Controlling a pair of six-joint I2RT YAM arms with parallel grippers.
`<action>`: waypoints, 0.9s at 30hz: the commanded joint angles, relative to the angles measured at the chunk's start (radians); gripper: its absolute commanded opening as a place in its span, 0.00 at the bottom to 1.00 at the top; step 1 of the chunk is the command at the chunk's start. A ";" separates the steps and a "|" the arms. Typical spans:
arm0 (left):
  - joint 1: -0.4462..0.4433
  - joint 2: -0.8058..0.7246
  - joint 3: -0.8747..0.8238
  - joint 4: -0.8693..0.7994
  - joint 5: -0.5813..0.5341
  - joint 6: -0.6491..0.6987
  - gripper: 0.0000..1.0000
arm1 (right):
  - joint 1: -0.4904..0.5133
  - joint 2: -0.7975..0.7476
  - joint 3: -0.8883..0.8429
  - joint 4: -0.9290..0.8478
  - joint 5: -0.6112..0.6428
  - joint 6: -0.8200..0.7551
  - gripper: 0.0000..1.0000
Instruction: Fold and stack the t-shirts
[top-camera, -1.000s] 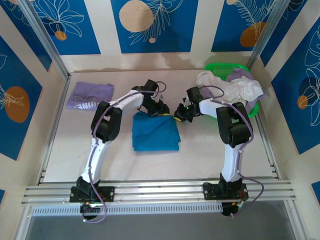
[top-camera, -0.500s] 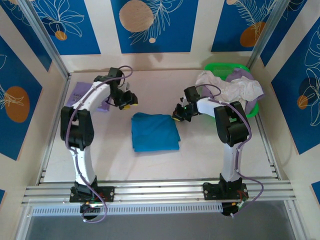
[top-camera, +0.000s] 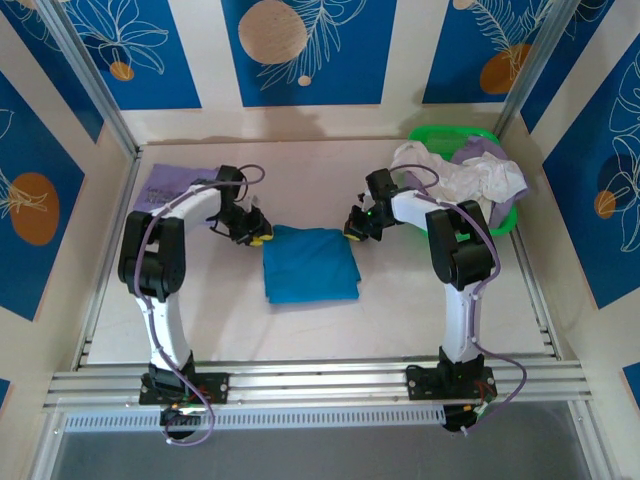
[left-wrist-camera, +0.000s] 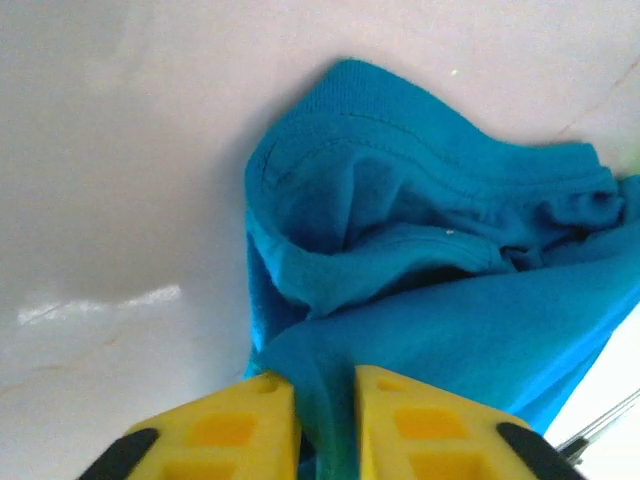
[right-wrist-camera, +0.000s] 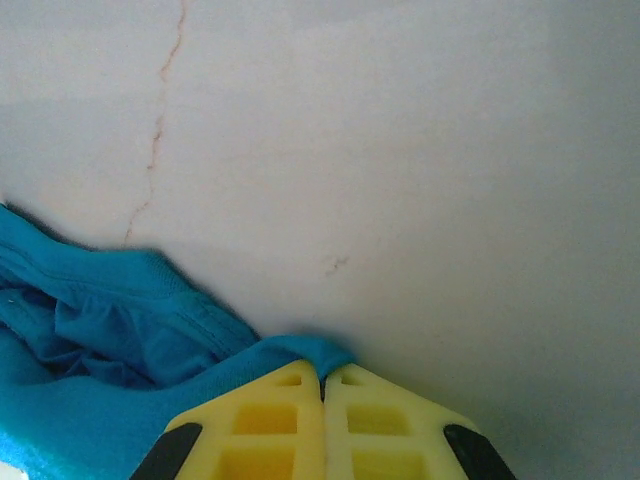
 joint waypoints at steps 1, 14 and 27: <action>-0.001 -0.019 -0.038 0.075 0.046 -0.038 0.03 | -0.004 0.007 0.014 -0.048 -0.023 -0.020 0.11; -0.001 -0.035 -0.092 0.124 0.057 -0.053 0.00 | 0.105 -0.064 0.265 -0.382 0.217 -0.136 0.39; -0.002 -0.037 -0.085 0.122 0.060 -0.052 0.00 | 0.254 0.368 0.811 -0.419 -0.215 -0.126 0.27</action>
